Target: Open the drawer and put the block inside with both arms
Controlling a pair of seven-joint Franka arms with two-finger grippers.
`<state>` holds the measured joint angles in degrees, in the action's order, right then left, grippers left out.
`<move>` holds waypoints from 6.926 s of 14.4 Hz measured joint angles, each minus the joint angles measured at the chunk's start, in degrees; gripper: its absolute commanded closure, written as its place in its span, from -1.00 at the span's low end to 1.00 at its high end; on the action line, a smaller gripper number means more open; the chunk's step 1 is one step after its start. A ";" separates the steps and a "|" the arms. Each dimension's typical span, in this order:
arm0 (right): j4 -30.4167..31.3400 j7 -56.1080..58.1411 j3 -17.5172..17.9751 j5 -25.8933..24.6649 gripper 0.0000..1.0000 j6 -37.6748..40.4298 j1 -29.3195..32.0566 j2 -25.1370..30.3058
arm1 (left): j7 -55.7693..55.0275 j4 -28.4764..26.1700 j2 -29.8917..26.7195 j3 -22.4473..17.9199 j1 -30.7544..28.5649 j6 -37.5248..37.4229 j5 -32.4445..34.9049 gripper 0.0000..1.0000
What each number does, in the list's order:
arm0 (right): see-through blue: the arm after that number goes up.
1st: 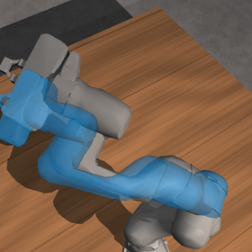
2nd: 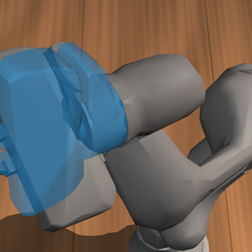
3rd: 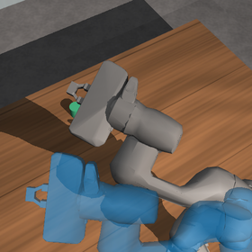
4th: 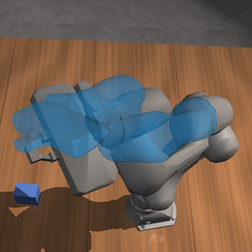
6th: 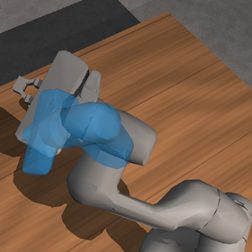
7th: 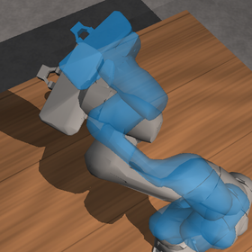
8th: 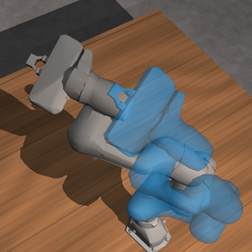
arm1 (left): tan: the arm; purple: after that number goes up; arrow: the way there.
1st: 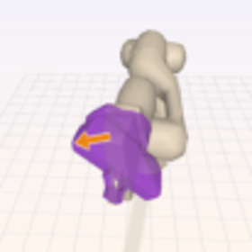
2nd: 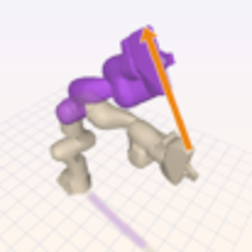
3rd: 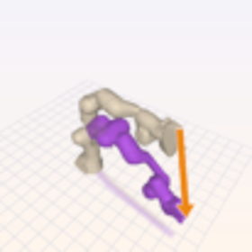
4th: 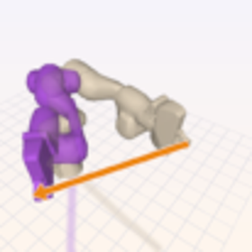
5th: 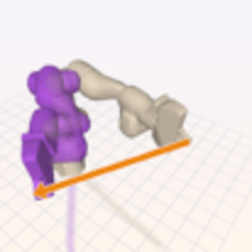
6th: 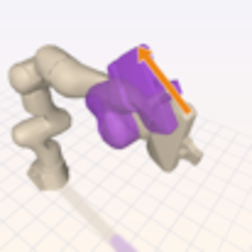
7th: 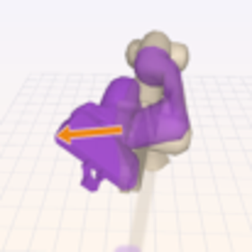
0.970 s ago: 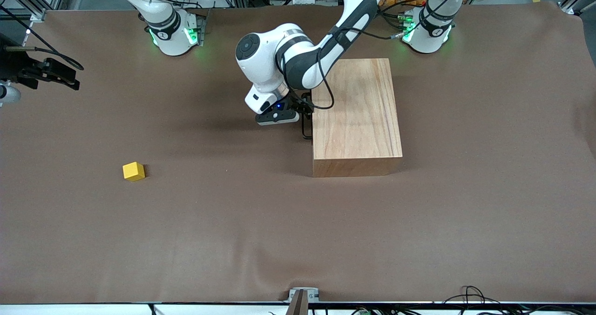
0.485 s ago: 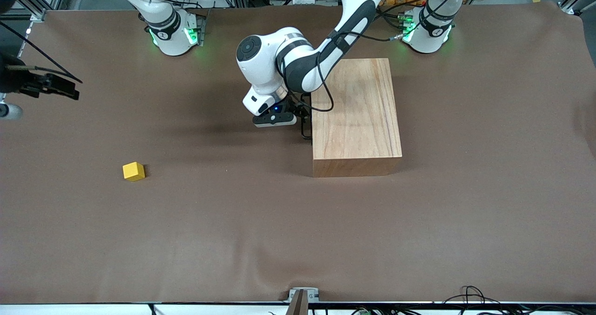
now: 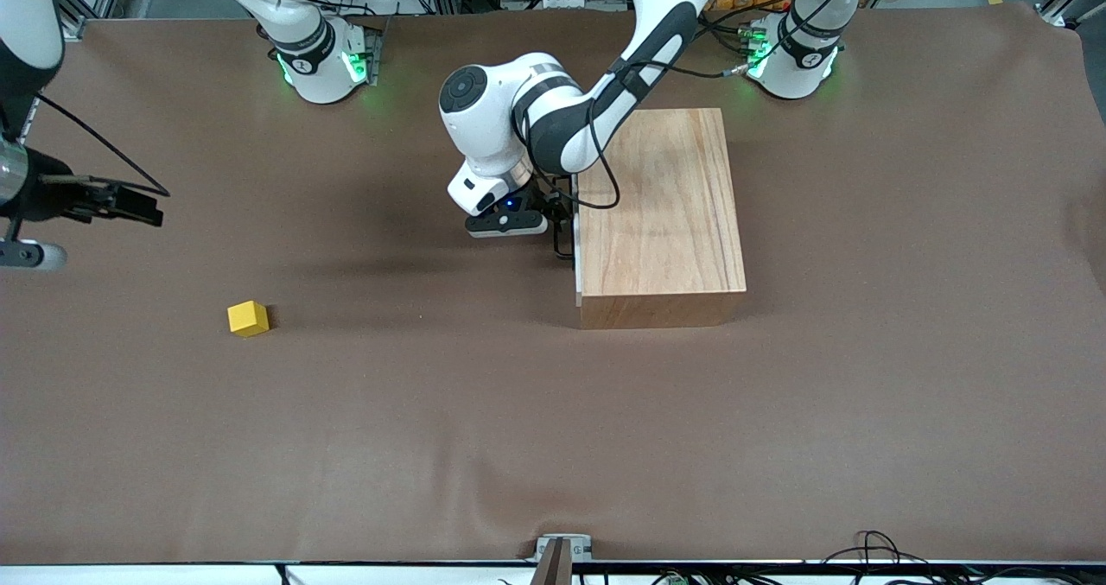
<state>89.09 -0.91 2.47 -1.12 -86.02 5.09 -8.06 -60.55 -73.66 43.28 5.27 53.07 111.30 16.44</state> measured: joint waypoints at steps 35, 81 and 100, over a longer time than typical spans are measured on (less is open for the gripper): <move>13.99 23.62 0.11 -6.13 -1.00 -39.15 4.26 -23.10 | -2.84 -0.10 1.17 0.53 1.69 18.21 0.01 -1.00; -11.85 0.34 3.26 1.53 1.00 -16.82 -16.43 -20.25 | 34.39 2.37 -19.56 0.47 -25.31 -7.79 -19.07 -1.00; 12.18 -43.03 3.68 8.65 1.00 -37.13 -43.56 -11.50 | 54.78 -9.61 -40.71 6.24 -54.47 -27.97 -18.95 -1.00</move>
<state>101.27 -43.95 6.15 7.53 -123.16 -38.46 -19.56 -5.77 -83.27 2.57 11.51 -1.40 83.33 -2.51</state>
